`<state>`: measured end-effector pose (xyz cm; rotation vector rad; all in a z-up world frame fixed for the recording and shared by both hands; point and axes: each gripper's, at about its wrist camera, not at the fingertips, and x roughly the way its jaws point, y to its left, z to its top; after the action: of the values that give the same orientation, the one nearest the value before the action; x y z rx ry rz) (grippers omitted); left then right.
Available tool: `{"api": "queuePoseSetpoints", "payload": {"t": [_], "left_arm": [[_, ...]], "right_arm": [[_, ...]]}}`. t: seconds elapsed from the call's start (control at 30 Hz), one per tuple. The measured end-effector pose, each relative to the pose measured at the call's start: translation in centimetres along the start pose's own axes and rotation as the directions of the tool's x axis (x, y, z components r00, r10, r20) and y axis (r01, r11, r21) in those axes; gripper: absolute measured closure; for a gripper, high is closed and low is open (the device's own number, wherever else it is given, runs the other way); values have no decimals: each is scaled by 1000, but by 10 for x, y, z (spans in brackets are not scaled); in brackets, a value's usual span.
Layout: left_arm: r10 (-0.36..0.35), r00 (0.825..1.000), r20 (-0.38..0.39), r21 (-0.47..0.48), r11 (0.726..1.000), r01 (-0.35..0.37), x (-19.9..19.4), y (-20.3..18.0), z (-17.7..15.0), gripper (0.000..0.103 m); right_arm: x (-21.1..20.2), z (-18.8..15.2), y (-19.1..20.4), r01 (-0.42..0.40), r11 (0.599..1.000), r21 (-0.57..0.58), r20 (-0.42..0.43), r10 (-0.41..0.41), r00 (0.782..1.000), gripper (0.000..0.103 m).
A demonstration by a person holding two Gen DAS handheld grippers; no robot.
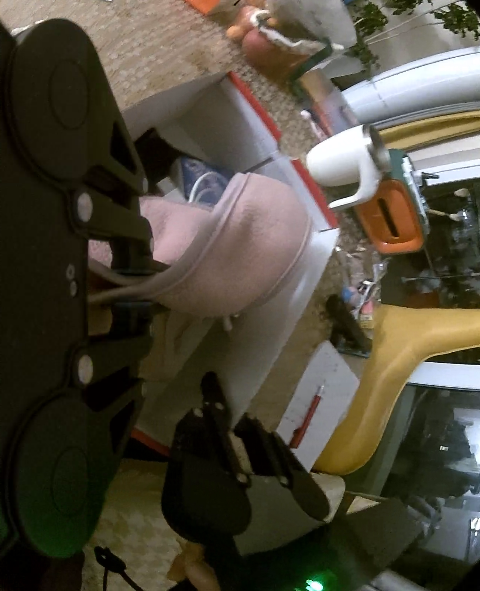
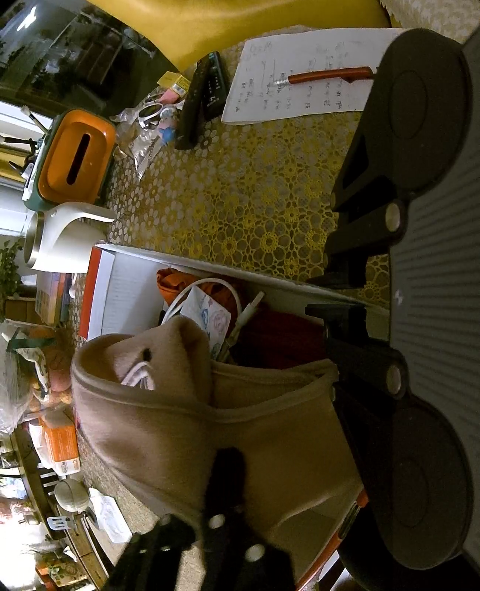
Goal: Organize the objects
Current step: 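Carry the pink hat with the left gripper over the box, then lower the pink hat into the box and open the left gripper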
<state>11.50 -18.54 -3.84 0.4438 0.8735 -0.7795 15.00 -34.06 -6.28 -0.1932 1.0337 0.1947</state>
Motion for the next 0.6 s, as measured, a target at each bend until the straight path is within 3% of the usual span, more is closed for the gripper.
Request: {"api": "queuePoseSetpoints", "payload": {"t": [0.2,0.4,0.5,0.6], "left_arm": [[-17,1000,-17,-8,1000,17,10,0,-6,92],[-41,999,-8,-40,998,41,6,3,-9,83],[-54,999,2,-57,997,54,3,4,-11,74],[-66,998,18,-75,995,67,-4,5,-14,56]], "right_arm": [[0,0,1,5,1000,-1,-3,-5,1000,96],[-1,0,2,10,1000,2,-7,-10,1000,96],[-1,0,3,14,1000,2,-8,-14,1000,96],[-1,0,3,18,1000,3,-10,-18,1000,96]]}}
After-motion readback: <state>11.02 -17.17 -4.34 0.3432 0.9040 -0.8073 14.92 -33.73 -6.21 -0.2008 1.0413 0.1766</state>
